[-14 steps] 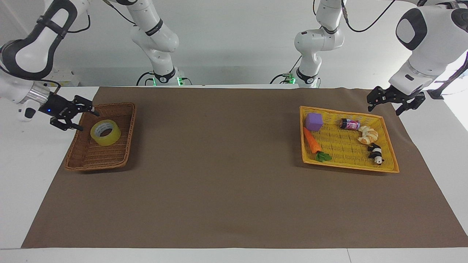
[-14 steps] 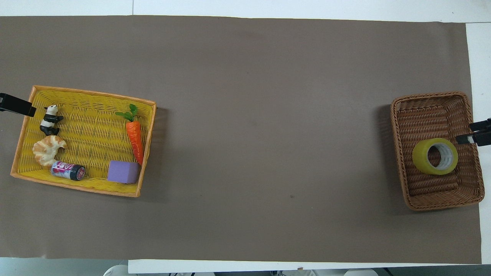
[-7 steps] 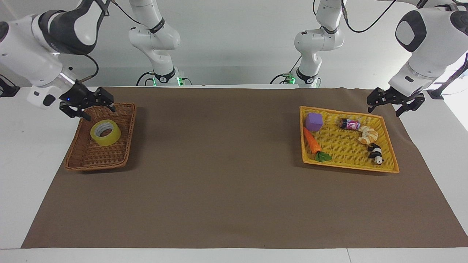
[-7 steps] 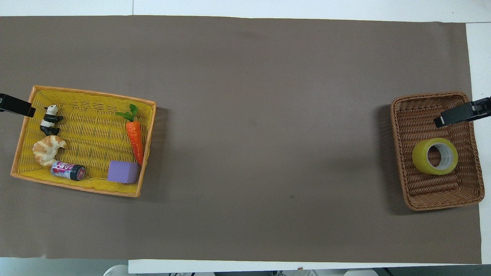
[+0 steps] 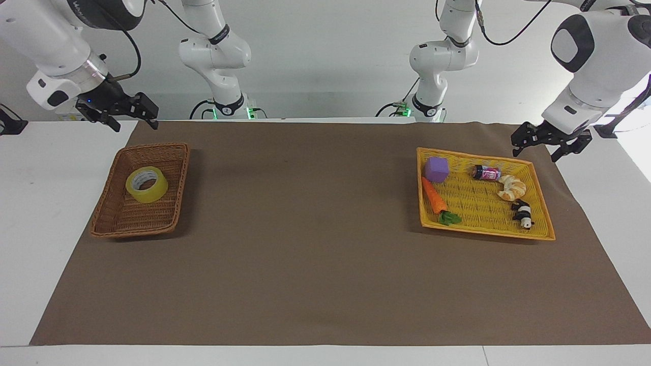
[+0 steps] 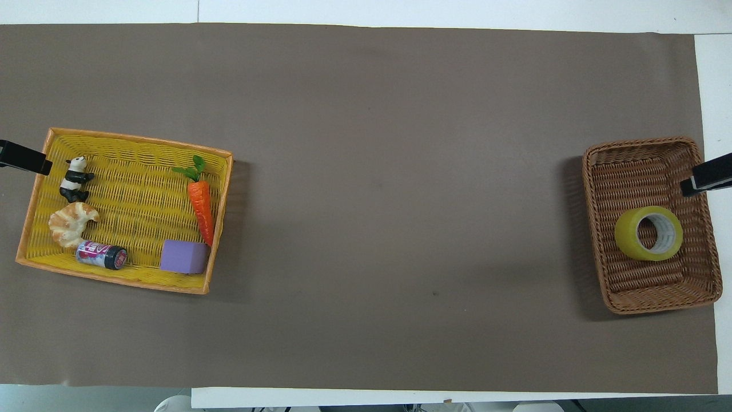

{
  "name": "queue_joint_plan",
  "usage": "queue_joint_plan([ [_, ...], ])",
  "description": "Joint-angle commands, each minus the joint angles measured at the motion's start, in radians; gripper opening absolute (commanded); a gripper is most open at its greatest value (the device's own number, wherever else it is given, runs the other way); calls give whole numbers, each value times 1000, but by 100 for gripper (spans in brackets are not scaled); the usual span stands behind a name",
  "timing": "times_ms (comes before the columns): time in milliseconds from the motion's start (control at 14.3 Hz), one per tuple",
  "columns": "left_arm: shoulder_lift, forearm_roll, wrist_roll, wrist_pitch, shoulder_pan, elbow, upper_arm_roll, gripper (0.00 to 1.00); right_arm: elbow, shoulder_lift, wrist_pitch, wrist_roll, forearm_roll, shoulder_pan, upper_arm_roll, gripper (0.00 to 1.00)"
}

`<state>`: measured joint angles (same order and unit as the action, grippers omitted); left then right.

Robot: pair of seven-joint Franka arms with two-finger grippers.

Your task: Move tape to another basket

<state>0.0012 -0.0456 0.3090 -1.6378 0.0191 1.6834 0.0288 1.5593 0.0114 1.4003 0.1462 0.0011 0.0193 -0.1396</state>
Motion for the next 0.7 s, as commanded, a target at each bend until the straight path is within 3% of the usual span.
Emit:
queue_joint_plan([
  [0, -26, -10, 9, -19, 2, 30, -1, 100, -25, -14, 3, -16, -71, 4, 41, 99],
  [631, -26, -10, 9, -19, 2, 30, -1, 100, -44, -25, -37, -53, -49, -1, 26, 99],
])
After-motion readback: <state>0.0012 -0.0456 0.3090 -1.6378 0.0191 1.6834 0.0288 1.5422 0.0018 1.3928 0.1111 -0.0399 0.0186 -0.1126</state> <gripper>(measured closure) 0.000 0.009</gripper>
